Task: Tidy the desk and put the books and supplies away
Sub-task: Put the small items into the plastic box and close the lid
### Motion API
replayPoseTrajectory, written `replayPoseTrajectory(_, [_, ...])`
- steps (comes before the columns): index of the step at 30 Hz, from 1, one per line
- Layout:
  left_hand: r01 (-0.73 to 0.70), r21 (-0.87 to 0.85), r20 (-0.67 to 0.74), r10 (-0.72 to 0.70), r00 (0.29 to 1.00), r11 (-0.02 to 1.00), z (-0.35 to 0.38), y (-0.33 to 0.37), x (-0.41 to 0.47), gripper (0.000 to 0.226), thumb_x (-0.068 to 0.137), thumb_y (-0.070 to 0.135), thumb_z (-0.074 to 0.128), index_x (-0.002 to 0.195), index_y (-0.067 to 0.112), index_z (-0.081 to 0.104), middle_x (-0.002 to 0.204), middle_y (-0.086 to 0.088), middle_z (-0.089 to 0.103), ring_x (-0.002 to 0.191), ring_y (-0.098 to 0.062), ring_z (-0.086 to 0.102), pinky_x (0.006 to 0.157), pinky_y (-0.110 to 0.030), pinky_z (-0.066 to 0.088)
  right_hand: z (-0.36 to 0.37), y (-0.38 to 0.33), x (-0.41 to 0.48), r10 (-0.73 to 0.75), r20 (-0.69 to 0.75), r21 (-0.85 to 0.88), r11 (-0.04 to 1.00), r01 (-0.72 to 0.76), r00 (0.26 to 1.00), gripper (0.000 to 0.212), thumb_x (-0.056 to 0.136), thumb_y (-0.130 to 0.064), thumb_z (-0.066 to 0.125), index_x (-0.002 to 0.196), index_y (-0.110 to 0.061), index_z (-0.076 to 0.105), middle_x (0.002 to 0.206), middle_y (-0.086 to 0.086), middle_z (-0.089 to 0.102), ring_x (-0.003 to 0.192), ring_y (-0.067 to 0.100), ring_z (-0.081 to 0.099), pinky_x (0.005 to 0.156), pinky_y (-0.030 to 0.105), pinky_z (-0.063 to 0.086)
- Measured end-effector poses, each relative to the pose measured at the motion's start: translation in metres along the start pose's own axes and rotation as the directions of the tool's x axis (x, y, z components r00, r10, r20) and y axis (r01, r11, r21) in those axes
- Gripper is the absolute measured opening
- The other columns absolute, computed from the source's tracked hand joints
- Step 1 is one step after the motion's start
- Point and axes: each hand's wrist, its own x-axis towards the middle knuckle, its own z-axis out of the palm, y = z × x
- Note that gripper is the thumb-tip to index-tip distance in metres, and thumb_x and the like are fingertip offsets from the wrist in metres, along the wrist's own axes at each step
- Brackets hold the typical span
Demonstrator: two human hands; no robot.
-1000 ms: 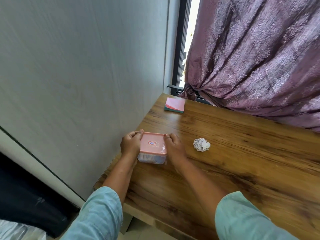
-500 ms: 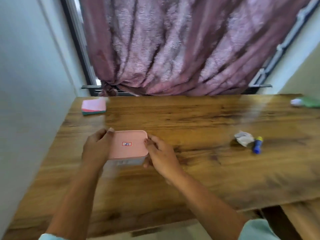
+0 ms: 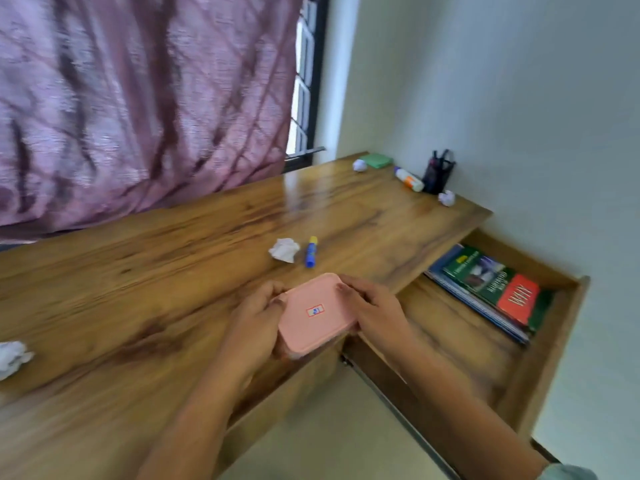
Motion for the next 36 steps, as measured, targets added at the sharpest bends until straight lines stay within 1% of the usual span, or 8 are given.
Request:
replayPoseTrajectory(7, [-0.074,0.1,0.112,0.062,0.992,0.992,0.154,0.015,-0.013,0.02,0.096,0.013,0.045,0.09,0.026,0.06,0.076,-0.006,0.064,0.046,-0.01,0.055,0.043,-0.025,0.045,-0.138,0.059,-0.018,0.151,-0.019,0.076,0.986,-0.149,0.988,0.02,0.098,-0.026,0.05,0.098,-0.036,0.068,0.082,-0.008,0.069,0.079,0.012,0.06,0.068,0.032,0.047])
replayPoseTrajectory(11, [-0.009,0.185,0.131,-0.015,0.991,0.983,0.227,0.005,-0.018,0.023,0.096,0.017,0.044,0.087,0.034,0.058,0.081,0.001,0.067,0.056,-0.016,0.065,0.053,-0.04,0.058,-0.197,0.106,-0.016,0.172,-0.007,-0.188,0.967,-0.17,0.985,0.021,0.099,-0.026,0.047,0.111,-0.028,0.064,0.089,-0.009,0.063,0.081,0.011,0.059,0.061,0.025,0.049])
replayPoseTrajectory(14, [0.004,0.326,0.147,-0.055,0.988,0.945,0.267,-0.011,-0.021,0.02,0.094,0.024,0.043,0.096,0.04,0.055,0.091,0.002,0.068,0.068,-0.02,0.069,0.058,-0.045,0.059,-0.227,0.133,-0.012,0.197,0.049,-0.359,0.918,-0.167,0.979,0.021,0.099,-0.022,0.046,0.109,-0.026,0.064,0.095,-0.008,0.062,0.092,0.016,0.059,0.079,0.039,0.054])
replayPoseTrajectory(16, [0.046,0.344,0.156,-0.106,0.982,0.938,0.286,-0.02,-0.024,0.021,0.094,0.018,0.044,0.1,0.034,0.056,0.097,-0.002,0.068,0.076,-0.022,0.068,0.062,-0.045,0.059,-0.237,0.148,-0.009,0.211,0.081,-0.5,0.854,-0.143,0.974,0.025,0.099,-0.022,0.046,0.113,-0.02,0.066,0.104,0.0,0.065,0.097,0.018,0.059,0.084,0.039,0.051])
replayPoseTrajectory(19, [0.116,0.342,0.125,-0.167,0.978,0.933,0.306,-0.029,-0.029,0.022,0.093,0.009,0.046,0.103,0.024,0.058,0.105,-0.008,0.066,0.086,-0.026,0.066,0.067,-0.046,0.059,-0.242,0.161,-0.007,0.23,0.109,-0.642,0.759,-0.108,0.967,0.03,0.098,-0.022,0.045,0.121,-0.024,0.064,0.115,0.003,0.066,0.1,0.017,0.059,0.083,0.032,0.048])
replayPoseTrajectory(25, [0.175,0.482,0.165,-0.285,0.944,0.859,0.322,-0.046,-0.03,0.03,0.093,0.009,0.049,0.12,0.02,0.053,0.113,-0.008,0.061,0.095,-0.025,0.065,0.075,-0.04,0.059,-0.243,0.185,-0.011,0.339,0.185,-0.771,0.632,-0.078,0.922,0.037,0.098,-0.025,0.042,0.133,-0.028,0.053,0.126,0.001,0.062,0.112,0.02,0.057,0.092,0.037,0.049])
replayPoseTrajectory(29, [0.088,0.619,0.181,-0.25,0.951,0.781,0.325,-0.056,-0.028,0.026,0.093,0.015,0.053,0.119,0.02,0.054,0.112,-0.005,0.063,0.101,-0.019,0.062,0.072,-0.028,0.056,-0.242,0.196,-0.016,0.335,0.197,-0.79,0.611,-0.053,0.922,0.037,0.099,-0.026,0.039,0.134,-0.028,0.052,0.126,-0.001,0.062,0.111,0.019,0.057,0.09,0.033,0.048])
replayPoseTrajectory(36, [-0.105,0.834,0.204,-0.125,0.971,0.542,0.324,-0.055,-0.028,0.018,0.095,0.019,0.044,0.112,0.019,0.05,0.107,-0.005,0.064,0.096,-0.024,0.065,0.069,-0.031,0.05,-0.243,0.201,-0.018,0.292,0.245,-0.81,0.586,0.03,0.924,0.035,0.099,-0.037,0.038,0.128,-0.028,0.054,0.119,-0.004,0.064,0.104,0.016,0.058,0.075,0.027,0.042])
